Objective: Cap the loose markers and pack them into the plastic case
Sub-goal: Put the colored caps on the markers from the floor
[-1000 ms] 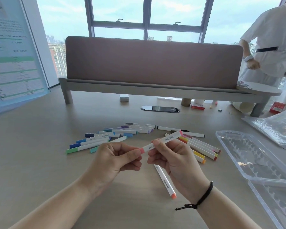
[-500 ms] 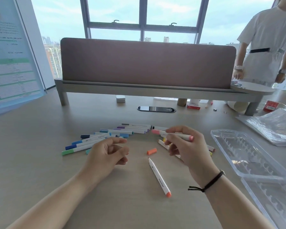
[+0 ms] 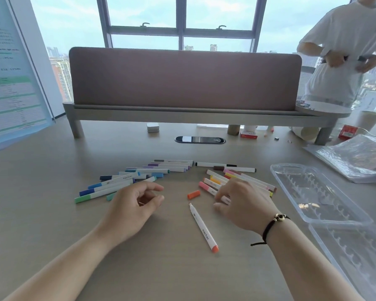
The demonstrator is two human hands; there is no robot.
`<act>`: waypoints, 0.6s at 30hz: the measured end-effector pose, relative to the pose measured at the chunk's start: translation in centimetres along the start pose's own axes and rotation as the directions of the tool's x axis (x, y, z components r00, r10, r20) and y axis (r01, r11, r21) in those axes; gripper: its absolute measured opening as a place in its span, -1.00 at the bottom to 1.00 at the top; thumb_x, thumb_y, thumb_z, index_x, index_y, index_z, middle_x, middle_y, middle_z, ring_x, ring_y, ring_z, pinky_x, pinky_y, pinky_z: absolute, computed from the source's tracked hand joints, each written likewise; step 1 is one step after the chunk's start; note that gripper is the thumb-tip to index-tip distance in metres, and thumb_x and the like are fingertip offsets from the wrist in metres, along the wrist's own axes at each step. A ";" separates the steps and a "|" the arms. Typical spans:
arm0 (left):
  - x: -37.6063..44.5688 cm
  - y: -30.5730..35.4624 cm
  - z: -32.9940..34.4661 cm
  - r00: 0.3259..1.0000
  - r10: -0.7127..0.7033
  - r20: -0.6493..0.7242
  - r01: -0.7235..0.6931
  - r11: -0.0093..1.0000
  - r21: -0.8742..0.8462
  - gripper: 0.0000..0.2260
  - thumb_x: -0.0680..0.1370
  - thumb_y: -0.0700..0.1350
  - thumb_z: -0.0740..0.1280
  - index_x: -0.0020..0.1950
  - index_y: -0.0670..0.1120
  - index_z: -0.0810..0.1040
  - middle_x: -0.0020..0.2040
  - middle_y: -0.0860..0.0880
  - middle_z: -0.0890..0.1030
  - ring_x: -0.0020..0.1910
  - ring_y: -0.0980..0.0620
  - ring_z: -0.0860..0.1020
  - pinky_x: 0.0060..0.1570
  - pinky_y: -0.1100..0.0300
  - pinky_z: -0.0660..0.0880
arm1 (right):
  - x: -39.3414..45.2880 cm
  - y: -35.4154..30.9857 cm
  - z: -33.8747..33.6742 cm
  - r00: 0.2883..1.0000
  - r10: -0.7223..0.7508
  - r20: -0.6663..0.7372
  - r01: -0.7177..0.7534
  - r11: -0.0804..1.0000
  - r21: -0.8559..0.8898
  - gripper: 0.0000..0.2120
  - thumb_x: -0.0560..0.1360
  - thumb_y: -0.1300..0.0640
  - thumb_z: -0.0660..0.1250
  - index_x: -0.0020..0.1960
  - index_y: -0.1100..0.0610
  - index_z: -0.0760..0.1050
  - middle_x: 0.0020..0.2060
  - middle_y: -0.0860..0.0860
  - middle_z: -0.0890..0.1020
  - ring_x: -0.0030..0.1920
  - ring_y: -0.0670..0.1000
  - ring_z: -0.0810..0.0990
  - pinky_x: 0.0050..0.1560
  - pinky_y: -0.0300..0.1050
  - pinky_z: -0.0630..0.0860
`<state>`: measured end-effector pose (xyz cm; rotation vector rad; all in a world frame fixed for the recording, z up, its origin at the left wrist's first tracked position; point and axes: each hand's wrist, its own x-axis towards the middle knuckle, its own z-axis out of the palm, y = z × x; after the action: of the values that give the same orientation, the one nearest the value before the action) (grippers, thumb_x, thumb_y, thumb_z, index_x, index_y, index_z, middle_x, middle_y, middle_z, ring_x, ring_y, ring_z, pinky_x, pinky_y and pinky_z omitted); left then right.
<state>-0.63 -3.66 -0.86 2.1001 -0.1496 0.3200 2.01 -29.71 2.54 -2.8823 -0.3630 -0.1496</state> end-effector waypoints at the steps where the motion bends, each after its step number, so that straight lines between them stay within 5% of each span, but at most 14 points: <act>1: 0.0 0.0 0.0 1.000 0.012 0.000 -0.012 1.000 0.024 -0.82 0.52 -0.13 0.45 0.03 0.14 0.62 -0.21 0.09 0.68 -0.22 0.14 0.64 -0.11 0.24 0.52 | 0.0 -0.1 0.1 1.000 -0.006 -0.020 0.006 1.000 -0.007 -0.83 0.52 -0.16 0.31 0.02 -0.14 0.60 0.06 -0.17 0.53 0.12 -0.05 0.53 -0.19 -0.14 0.32; 7: 0.0 -0.2 0.1 0.998 0.052 -0.018 -0.050 0.993 0.106 -0.82 0.52 -0.11 0.46 0.03 0.16 0.62 -0.19 0.21 0.64 -0.17 0.19 0.60 -0.16 0.45 0.45 | -1.1 -3.8 1.0 0.997 -0.076 -0.001 0.076 0.997 0.024 -0.49 0.40 -0.41 0.28 -0.18 0.04 0.62 -0.25 -0.08 0.63 -0.18 -0.02 0.59 -0.17 -0.08 0.54; 13: 0.1 -0.4 0.1 0.997 0.062 -0.042 -0.054 0.984 0.171 -0.77 0.52 -0.15 0.44 0.02 0.20 0.61 -0.13 0.25 0.62 -0.12 0.15 0.59 -0.15 0.39 0.50 | -1.1 -3.7 1.0 0.984 -0.073 0.161 0.055 0.992 0.114 -0.71 0.43 -0.13 0.33 -0.22 0.09 0.59 -0.25 0.00 0.65 -0.20 0.05 0.61 -0.30 -0.13 0.47; 16: 0.1 -0.2 0.5 0.998 0.065 -0.027 -0.058 0.978 0.200 -0.77 0.53 -0.14 0.42 0.02 0.22 0.59 -0.14 0.25 0.62 -0.11 0.18 0.58 -0.11 0.31 0.54 | -0.8 -3.4 0.9 0.994 -0.061 0.091 0.019 0.914 0.405 -0.72 0.43 -0.04 0.37 -0.26 0.18 0.58 -0.34 0.09 0.67 -0.24 0.08 0.65 -0.33 -0.13 0.46; 18: 0.2 0.3 1.1 0.997 0.078 0.022 -0.081 0.957 0.279 -0.79 0.54 -0.09 0.40 0.08 0.22 0.56 -0.09 0.23 0.62 -0.07 0.22 0.57 -0.01 0.22 0.54 | -0.4 -3.3 0.4 1.000 -0.014 0.026 -0.007 0.739 0.673 -0.78 0.48 0.02 0.41 -0.25 0.14 0.58 -0.38 0.04 0.68 -0.37 -0.04 0.63 -0.33 -0.16 0.51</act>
<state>-0.36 -4.74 -1.09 2.3801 -0.2058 0.3978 0.80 -26.64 2.78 -2.1552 -0.3383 0.0280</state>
